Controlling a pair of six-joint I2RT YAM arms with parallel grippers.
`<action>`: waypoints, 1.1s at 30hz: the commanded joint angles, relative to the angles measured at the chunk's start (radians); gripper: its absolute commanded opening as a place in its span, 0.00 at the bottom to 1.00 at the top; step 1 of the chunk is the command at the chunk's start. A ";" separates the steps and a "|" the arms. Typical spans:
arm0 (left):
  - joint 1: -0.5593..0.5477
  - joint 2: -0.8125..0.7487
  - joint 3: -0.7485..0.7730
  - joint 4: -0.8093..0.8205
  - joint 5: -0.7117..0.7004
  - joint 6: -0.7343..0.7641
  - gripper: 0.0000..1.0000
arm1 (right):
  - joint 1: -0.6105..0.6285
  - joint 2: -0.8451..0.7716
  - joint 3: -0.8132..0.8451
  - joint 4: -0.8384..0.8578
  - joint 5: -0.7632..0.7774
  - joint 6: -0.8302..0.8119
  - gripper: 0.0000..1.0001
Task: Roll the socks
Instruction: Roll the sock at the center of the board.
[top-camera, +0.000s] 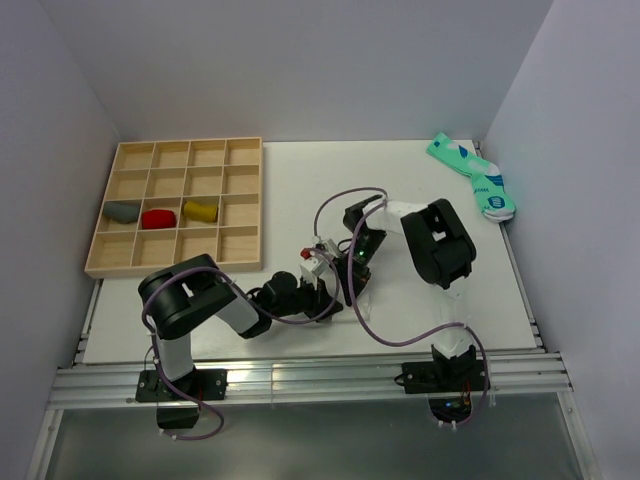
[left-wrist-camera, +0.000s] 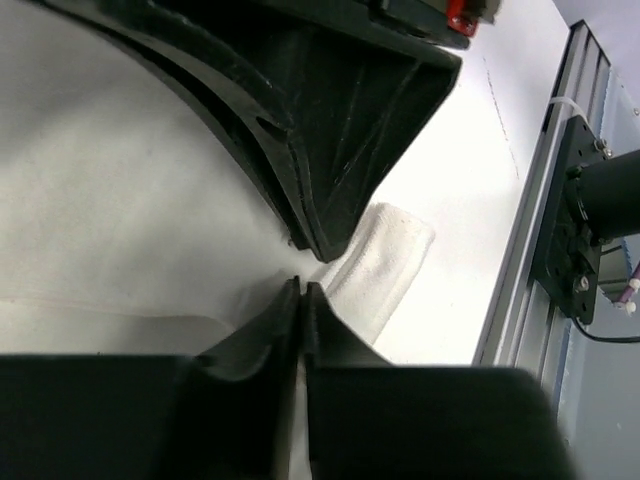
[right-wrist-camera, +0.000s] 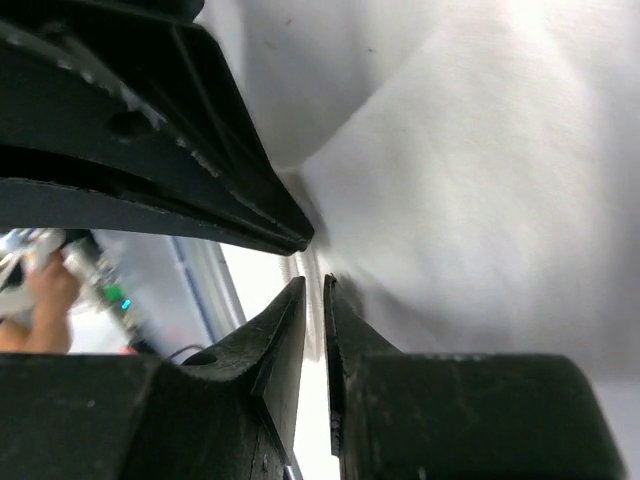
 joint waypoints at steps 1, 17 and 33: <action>-0.017 0.020 0.029 -0.090 -0.034 0.003 0.07 | -0.007 -0.155 -0.040 0.128 0.068 0.117 0.20; -0.028 0.039 0.064 -0.281 -0.150 -0.072 0.00 | -0.081 -0.590 -0.310 0.459 0.305 0.191 0.26; -0.028 0.073 0.115 -0.338 -0.148 -0.080 0.00 | -0.069 -0.930 -0.654 0.630 0.278 -0.004 0.46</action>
